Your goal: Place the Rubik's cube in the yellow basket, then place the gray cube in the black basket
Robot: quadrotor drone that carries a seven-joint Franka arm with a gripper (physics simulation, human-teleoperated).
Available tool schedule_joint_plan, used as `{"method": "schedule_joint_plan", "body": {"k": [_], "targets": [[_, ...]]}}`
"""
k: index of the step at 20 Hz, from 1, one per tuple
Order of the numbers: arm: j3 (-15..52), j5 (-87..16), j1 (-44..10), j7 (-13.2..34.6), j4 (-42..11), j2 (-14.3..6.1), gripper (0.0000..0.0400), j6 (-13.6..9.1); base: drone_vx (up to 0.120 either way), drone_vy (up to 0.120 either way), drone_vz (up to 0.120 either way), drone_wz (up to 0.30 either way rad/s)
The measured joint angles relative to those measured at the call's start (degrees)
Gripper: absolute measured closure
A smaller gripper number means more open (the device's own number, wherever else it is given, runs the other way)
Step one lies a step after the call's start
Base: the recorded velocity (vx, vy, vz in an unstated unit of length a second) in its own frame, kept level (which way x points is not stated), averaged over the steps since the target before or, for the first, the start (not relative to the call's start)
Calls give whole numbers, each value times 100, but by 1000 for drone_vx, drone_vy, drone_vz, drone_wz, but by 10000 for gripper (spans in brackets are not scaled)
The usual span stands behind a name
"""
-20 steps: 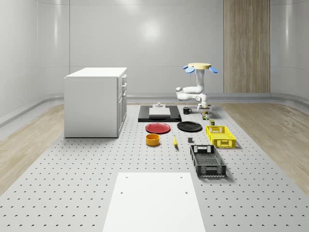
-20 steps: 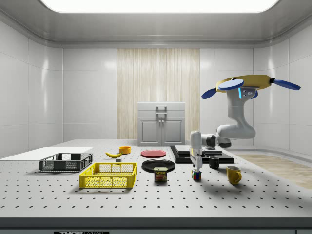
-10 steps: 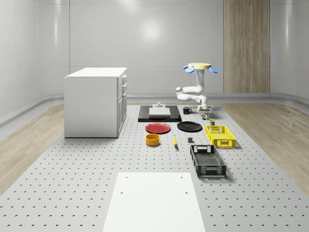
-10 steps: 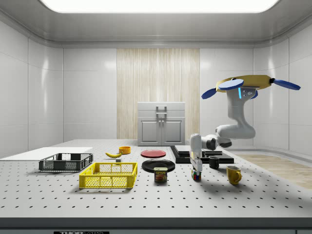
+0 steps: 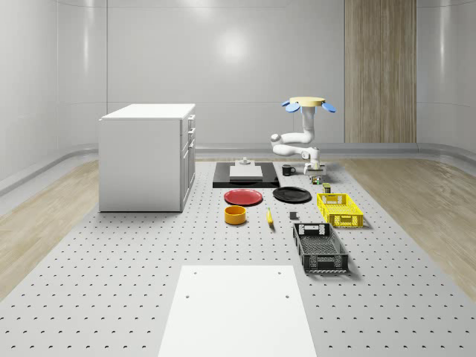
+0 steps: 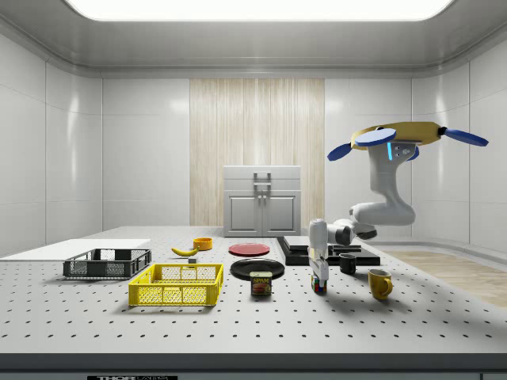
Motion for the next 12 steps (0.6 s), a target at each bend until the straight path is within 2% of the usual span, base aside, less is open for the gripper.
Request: {"method": "schedule_joint_plan", "body": {"k": [2,7,12], "targets": [[-4,-1,-5,3,3,-9,0,11,0,0,0,0],[-5,3,-15,10,7,-31,69,34,0,0,0,0],[-3,11,-25,18,9,-50,91,53,0,0,0,0]]}}
